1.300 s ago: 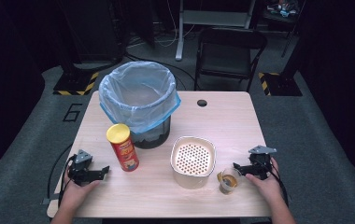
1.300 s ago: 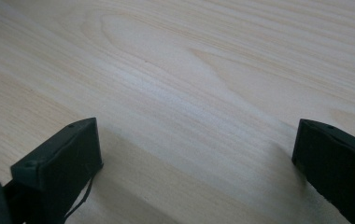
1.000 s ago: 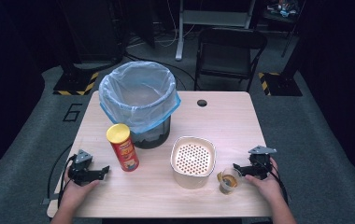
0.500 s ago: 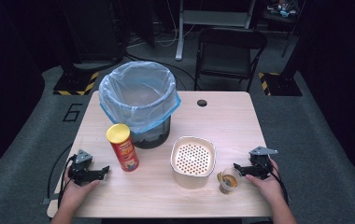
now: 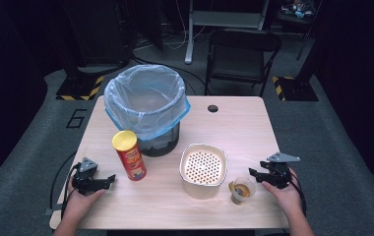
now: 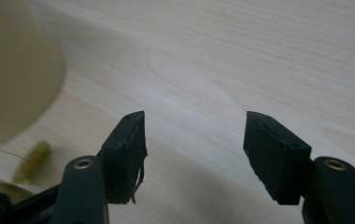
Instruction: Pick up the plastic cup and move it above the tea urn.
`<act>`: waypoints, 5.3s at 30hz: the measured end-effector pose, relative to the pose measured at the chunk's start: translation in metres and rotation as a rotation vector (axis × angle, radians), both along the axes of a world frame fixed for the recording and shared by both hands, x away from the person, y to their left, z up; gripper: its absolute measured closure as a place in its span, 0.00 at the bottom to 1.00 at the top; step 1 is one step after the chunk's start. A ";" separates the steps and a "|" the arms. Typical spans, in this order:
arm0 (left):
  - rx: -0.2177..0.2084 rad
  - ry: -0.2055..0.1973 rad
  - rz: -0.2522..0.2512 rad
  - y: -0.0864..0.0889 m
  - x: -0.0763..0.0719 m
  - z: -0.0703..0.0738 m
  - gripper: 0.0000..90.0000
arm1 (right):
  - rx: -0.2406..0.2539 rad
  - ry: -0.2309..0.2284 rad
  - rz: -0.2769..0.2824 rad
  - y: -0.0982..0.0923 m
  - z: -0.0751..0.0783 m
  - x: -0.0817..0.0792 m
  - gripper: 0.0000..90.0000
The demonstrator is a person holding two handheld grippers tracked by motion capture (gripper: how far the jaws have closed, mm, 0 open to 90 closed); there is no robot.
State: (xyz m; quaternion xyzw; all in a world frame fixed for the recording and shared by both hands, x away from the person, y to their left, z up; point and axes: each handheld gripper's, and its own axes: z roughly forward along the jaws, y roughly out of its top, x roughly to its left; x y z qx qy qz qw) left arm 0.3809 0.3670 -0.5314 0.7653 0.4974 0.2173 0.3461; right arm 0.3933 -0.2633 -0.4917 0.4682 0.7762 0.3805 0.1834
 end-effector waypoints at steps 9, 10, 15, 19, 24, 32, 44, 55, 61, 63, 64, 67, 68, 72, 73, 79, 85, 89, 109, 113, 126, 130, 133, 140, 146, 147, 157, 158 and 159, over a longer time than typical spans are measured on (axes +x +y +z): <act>0.003 -0.002 -0.001 0.000 0.000 0.000 0.13 | 0.078 -0.060 0.063 0.008 0.044 -0.001 0.47; 0.002 0.000 0.000 0.000 0.000 0.000 0.13 | 0.069 -0.068 0.075 0.010 0.048 -0.001 0.47; 0.001 0.000 0.000 0.000 0.000 0.000 0.13 | 0.050 -0.099 0.119 0.027 0.069 -0.002 0.50; 0.003 -0.001 -0.001 0.000 0.000 0.000 0.13 | 0.057 -0.107 0.141 0.048 0.084 0.001 0.51; 0.001 0.000 0.000 0.000 0.000 0.000 0.13 | 0.050 -0.124 0.178 0.068 0.087 0.008 0.51; 0.002 0.000 0.000 0.000 0.000 0.000 0.13 | 0.026 -0.091 0.209 0.093 0.081 0.023 0.56; 0.002 0.000 0.000 0.000 0.000 0.000 0.13 | 0.029 -0.038 0.289 0.106 0.072 0.022 0.75; 0.001 0.000 0.002 -0.001 0.000 0.000 0.13 | 0.054 -0.033 0.331 0.106 0.071 0.014 0.78; 0.001 0.000 0.002 -0.001 0.000 0.000 0.13 | 0.092 -0.060 0.338 0.105 0.074 0.007 0.62; 0.001 -0.001 0.002 -0.001 0.000 0.000 0.13 | 0.104 -0.088 0.318 0.101 0.079 0.000 0.55; 0.002 0.000 0.002 -0.001 0.000 0.000 0.13 | 0.114 -0.121 0.292 0.097 0.084 -0.006 0.48; 0.003 0.004 0.001 -0.001 0.000 0.000 0.13 | 0.133 -0.133 0.260 0.087 0.088 -0.015 0.40; 0.003 0.004 0.001 -0.001 0.000 0.000 0.13 | 0.133 -0.133 0.260 0.087 0.088 -0.015 0.40; 0.002 0.004 0.003 -0.001 -0.001 0.000 0.13 | 0.116 -0.150 0.227 0.076 0.089 -0.027 0.34; 0.001 0.004 0.003 -0.001 -0.001 0.000 0.13 | 0.109 -0.148 0.217 0.074 0.089 -0.030 0.31; 0.001 0.004 0.003 -0.001 -0.001 0.000 0.13 | 0.071 -0.161 0.196 0.064 0.078 -0.044 0.19; 0.001 0.004 0.003 -0.001 -0.001 0.000 0.13 | 0.033 -0.163 0.172 0.062 0.069 -0.052 0.13; 0.001 0.004 0.004 -0.001 -0.001 0.000 0.13 | 0.025 -0.149 0.158 0.060 0.063 -0.056 0.09; 0.001 0.003 0.003 -0.001 -0.001 0.000 0.13 | -0.011 -0.081 0.120 0.063 0.028 -0.076 0.13; 0.002 0.001 0.003 -0.001 -0.001 0.000 0.13 | -0.008 -0.077 0.121 0.064 0.021 -0.077 0.16; -0.003 0.003 0.003 -0.001 -0.001 0.000 0.13 | -0.071 -0.042 0.134 0.071 0.008 -0.075 0.28; -0.003 0.003 0.003 -0.001 -0.001 0.000 0.13 | -0.056 -0.040 0.127 0.070 0.010 -0.075 0.31; -0.003 0.003 0.003 -0.001 -0.001 0.000 0.13 | -0.056 -0.047 0.144 0.068 0.010 -0.075 0.34; -0.003 0.003 0.003 -0.001 -0.001 0.000 0.13 | -0.071 -0.054 0.159 0.069 0.010 -0.076 0.35; 0.002 0.001 0.001 -0.001 -0.001 0.000 0.13 | -0.072 -0.055 0.183 0.068 0.011 -0.076 0.37; 0.001 0.001 0.001 -0.001 -0.001 0.000 0.13 | -0.075 -0.054 0.187 0.067 0.012 -0.075 0.38; 0.001 0.001 0.001 -0.001 -0.001 0.000 0.13 | -0.103 -0.053 0.234 0.060 0.025 -0.068 0.39; 0.001 0.001 0.001 -0.001 -0.001 0.000 0.13 | -0.103 -0.053 0.234 0.060 0.025 -0.068 0.39; 0.001 0.001 0.001 -0.001 -0.001 0.000 0.13 | -0.104 -0.054 0.243 0.058 0.031 -0.064 0.39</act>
